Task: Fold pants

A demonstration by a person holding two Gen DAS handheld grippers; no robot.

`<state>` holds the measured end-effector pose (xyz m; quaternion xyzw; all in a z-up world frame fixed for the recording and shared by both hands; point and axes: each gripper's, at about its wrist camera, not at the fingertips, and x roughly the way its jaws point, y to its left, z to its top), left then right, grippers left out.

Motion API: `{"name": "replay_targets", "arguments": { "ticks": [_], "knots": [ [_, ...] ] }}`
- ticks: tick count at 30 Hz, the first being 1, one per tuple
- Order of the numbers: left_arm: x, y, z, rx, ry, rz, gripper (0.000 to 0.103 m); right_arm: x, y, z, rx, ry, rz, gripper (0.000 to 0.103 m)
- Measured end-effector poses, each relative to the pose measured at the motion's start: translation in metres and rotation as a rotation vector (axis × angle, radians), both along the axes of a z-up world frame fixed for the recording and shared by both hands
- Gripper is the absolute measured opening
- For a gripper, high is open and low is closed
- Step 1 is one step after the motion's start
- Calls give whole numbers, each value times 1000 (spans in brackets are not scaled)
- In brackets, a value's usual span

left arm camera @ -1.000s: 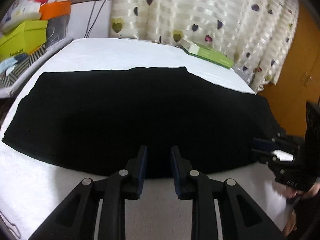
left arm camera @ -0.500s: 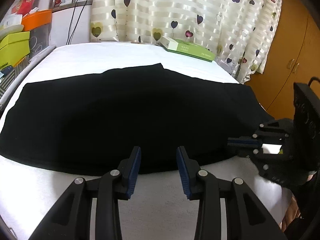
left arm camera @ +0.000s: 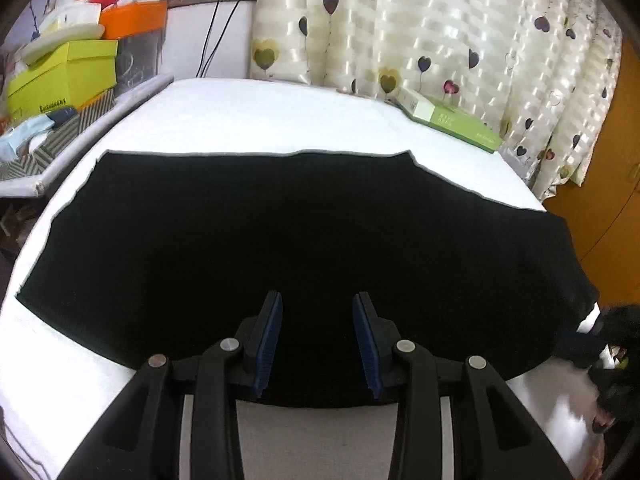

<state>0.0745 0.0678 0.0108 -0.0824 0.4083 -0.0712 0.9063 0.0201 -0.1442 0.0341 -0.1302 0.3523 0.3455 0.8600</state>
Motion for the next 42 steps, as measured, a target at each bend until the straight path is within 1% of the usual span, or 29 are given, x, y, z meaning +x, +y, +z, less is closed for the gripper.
{"name": "replay_targets", "arguments": {
  "ticks": [1,2,3,4,5,6,7,8,9,11,13,16,19,22,24,25,27,28,29,30,32,34,35,36,37,38,39,41,42],
  "knots": [
    [-1,0,0,-3,3,-3,39,4,-9,3,29,-6,-44,18],
    [-2,0,1,7,4,-8,39,9,-18,2,38,2,-93,19],
    [-3,0,1,13,1,-11,39,17,-28,-2,23,20,-154,19],
    [-4,0,1,15,2,-12,39,27,-39,-14,-35,59,-239,19],
    [-5,2,2,19,-1,-10,39,31,-46,-21,-73,82,-285,19],
    [-6,5,2,23,0,0,39,32,-58,-22,-38,95,-301,19],
    [-6,10,4,27,-1,21,39,31,-72,-18,26,135,-316,19],
    [-4,15,6,29,-2,36,39,30,-79,-15,20,145,-339,19],
    [-2,20,8,30,-5,51,39,28,-86,-12,-27,128,-366,19],
    [3,31,12,31,-19,88,39,26,-94,-8,-77,97,-392,19],
    [9,40,14,34,-32,122,39,32,-109,0,-54,68,-448,19],
    [20,49,15,46,-35,153,39,59,-124,8,-11,41,-547,19],
    [30,57,18,80,-47,172,39,94,-131,7,-4,51,-612,19],
    [45,74,22,76,-45,202,39,118,-140,6,-2,64,-661,19],
    [57,82,23,76,-42,204,39,133,-146,2,3,80,-669,19],
    [65,86,20,79,-30,207,39,141,-152,-3,18,107,-680,19],
    [78,91,11,110,-3,218,39,148,-159,-12,39,161,-691,19],
    [84,93,5,128,18,221,39,147,-161,-12,61,146,-691,19],
    [89,95,-3,138,40,219,39,146,-163,-11,68,150,-689,19],
    [89,96,-6,145,27,216,39,145,-165,-11,78,151,-684,19],
    [88,96,-4,148,27,218,39,142,-165,-10,79,151,-678,19],
    [84,93,-1,147,30,228,39,134,-161,-2,67,115,-674,20],
    [81,90,1,141,26,224,39,128,-157,2,58,93,-670,21],
    [75,86,3,132,18,214,39,118,-153,6,55,74,-662,28],
    [69,81,6,131,10,206,39,112,-151,8,60,66,-656,37],
    [63,75,8,133,4,202,39,104,-148,10,72,60,-646,41],
    [57,70,11,130,-3,197,39,97,-146,11,80,58,-635,42],
    [43,58,15,113,-16,175,39,80,-138,11,62,60,-615,42],
    [36,51,17,119,-22,166,39,76,-135,11,55,56,-609,42]
  ]
}}
